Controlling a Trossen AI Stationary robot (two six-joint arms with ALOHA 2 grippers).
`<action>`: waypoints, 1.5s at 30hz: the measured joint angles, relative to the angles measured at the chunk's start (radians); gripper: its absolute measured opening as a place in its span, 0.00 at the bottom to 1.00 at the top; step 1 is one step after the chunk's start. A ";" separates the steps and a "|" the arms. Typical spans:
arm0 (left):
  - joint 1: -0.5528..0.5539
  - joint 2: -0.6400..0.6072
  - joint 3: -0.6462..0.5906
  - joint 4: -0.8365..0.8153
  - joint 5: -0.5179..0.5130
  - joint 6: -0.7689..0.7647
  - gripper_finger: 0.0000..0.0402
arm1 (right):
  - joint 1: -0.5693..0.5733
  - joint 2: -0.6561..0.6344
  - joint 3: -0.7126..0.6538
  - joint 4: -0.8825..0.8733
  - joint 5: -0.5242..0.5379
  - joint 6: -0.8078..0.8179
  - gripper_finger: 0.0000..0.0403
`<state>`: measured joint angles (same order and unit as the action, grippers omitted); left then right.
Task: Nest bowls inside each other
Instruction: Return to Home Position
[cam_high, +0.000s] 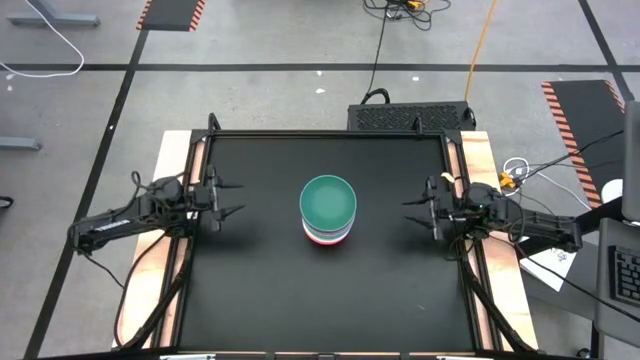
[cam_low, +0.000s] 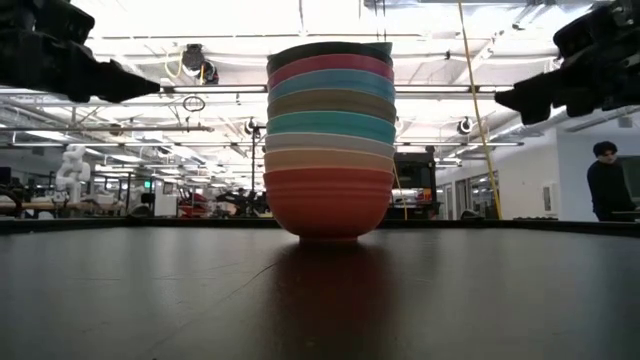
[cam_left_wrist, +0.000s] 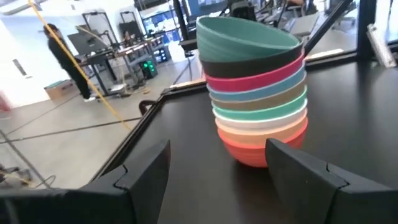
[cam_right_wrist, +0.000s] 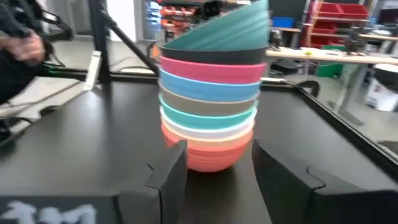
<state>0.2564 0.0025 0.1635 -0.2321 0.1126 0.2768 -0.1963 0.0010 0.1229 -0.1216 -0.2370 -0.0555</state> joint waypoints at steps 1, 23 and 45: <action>-0.003 0.000 0.000 -0.005 -0.009 0.003 0.66 | 0.000 0.000 0.003 -0.010 0.013 -0.010 0.42; -0.004 0.003 -0.036 0.017 -0.003 -0.132 0.66 | -0.194 0.000 -0.027 0.068 -0.020 0.121 0.38; -0.004 0.004 -0.037 0.008 -0.013 -0.121 0.44 | -0.217 0.001 -0.093 0.157 -0.108 0.142 0.32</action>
<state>0.2527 0.0063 0.1261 -0.2238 0.0995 0.1561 -0.4129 0.0021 0.0296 0.0351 -0.3454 0.0861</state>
